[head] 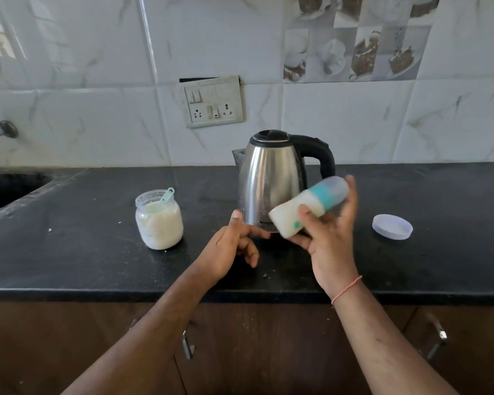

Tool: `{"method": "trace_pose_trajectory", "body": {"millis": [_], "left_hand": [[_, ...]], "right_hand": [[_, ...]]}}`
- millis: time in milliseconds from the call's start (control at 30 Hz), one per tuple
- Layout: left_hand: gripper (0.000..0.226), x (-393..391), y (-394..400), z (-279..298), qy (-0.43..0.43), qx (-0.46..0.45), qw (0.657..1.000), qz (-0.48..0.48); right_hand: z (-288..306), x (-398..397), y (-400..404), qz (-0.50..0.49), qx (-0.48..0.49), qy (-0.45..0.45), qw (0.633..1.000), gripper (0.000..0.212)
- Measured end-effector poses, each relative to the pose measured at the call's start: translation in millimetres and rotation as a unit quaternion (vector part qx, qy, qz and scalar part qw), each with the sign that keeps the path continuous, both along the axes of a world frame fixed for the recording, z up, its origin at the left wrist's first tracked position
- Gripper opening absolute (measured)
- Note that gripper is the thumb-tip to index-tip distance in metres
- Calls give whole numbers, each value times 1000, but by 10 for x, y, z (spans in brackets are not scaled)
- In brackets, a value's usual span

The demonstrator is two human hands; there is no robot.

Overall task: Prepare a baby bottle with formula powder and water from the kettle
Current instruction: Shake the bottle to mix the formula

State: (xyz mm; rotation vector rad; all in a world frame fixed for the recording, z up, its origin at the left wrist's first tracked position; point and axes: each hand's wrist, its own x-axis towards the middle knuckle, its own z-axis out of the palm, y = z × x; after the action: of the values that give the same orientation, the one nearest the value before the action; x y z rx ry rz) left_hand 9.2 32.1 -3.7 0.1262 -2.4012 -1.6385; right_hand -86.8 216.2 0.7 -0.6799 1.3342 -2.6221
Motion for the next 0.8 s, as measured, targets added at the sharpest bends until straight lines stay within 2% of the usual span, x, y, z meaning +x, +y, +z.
{"method": "trace_pose_trajectory", "body": {"millis": [67, 167, 200, 267, 300, 333, 400, 433, 467, 533, 567, 600, 667, 700, 733, 800], "left_hand": [[85, -21, -14, -14, 6, -11, 1000, 8], [80, -22, -36, -44, 36, 16, 999, 27], [78, -19, -55, -48, 46, 27, 998, 38], [75, -13, -75, -54, 67, 42, 995, 58], [73, -9, -68, -53, 78, 47, 994, 67], [72, -7, -56, -49, 86, 48, 992, 76], [70, -9, -42, -52, 86, 53, 991, 85], [69, -10, -42, -53, 81, 56, 991, 86], [68, -15, -55, -49, 77, 58, 992, 85], [67, -16, -77, -54, 78, 59, 992, 81], [66, -15, -77, -59, 80, 59, 992, 82], [65, -14, -75, -64, 82, 57, 991, 85], [62, -14, -68, -75, 77, 54, 992, 81], [60, -20, -65, -72, 76, 52, 993, 80], [59, -24, -66, -67, 75, 50, 993, 80], [56, -16, -57, -71, 81, 45, 992, 80]], "right_hand": [[3, -8, 85, -33, -47, -60, 997, 91], [-9, 110, 122, 8, 68, 22, 997, 91], [-2, 134, 106, -12, 63, 28, 998, 90], [8, 82, 126, -100, -34, -53, 993, 83], [7, 38, 163, -115, -74, -93, 986, 80], [38, 35, 183, -97, -66, -109, 987, 79], [24, 62, 194, -6, 81, -42, 996, 79], [27, 102, 198, 8, 118, -21, 993, 79], [25, 83, 189, -15, 96, -36, 995, 78], [11, -22, 244, -98, -49, -129, 986, 73], [15, -64, 274, -111, -83, -165, 976, 72], [53, -50, 290, -94, -60, -160, 981, 72], [20, 20, 280, -18, 81, -68, 994, 76], [20, 47, 271, -22, 101, -53, 993, 78], [24, 16, 263, -53, 65, -72, 994, 79], [-2, -109, 313, -117, -81, -157, 977, 78]]}}
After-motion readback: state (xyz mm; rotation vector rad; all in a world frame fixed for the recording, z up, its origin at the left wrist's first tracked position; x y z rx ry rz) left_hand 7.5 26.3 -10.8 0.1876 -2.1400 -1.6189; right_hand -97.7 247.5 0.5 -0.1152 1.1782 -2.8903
